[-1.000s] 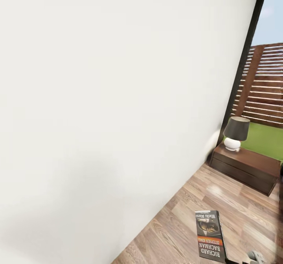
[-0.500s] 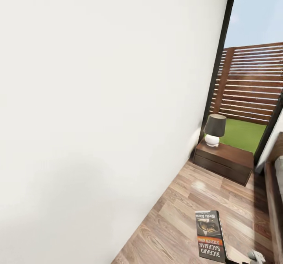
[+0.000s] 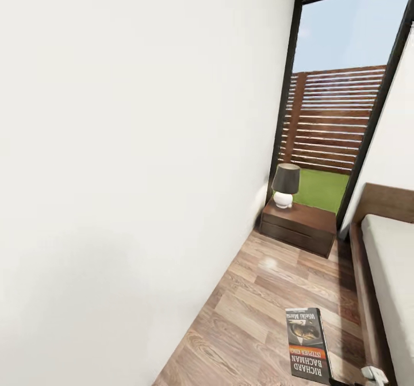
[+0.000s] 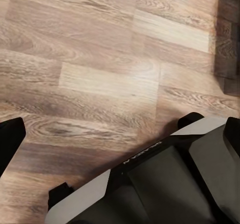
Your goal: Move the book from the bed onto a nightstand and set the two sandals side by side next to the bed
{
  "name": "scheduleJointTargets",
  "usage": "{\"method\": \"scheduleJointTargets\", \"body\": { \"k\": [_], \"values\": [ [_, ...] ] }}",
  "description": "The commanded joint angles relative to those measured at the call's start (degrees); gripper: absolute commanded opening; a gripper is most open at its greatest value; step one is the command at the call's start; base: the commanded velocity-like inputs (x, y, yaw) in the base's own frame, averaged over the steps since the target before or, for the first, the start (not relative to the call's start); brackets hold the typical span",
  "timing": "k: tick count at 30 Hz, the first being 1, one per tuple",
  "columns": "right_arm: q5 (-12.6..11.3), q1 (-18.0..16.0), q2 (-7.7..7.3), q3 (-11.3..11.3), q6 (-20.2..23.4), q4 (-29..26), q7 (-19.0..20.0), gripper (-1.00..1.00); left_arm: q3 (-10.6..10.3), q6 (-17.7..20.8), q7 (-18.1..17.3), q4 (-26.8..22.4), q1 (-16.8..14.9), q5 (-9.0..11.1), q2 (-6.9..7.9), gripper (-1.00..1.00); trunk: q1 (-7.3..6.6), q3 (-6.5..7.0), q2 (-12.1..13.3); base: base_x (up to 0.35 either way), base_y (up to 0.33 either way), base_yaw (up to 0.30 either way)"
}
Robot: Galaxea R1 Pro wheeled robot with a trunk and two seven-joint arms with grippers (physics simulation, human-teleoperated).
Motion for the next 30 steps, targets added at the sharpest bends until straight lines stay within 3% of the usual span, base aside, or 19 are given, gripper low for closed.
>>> {"method": "scheduleJointTargets", "body": {
  "k": [1,30],
  "values": [
    [-0.49,-0.14,0.04,0.18,-0.17,0.19,0.24,-1.00,0.48,-0.27,-0.14,0.01,-0.03,-0.61,0.02,1.00,0.03,-0.11,-0.11,0.000,0.000,-0.284],
    [-0.49,-0.14,0.04,0.18,-0.17,0.19,0.25,-1.00,0.48,-0.26,-0.14,0.01,-0.03,-0.61,0.02,1.00,0.03,-0.11,-0.11,0.000,0.000,-0.284]
  ]
}}
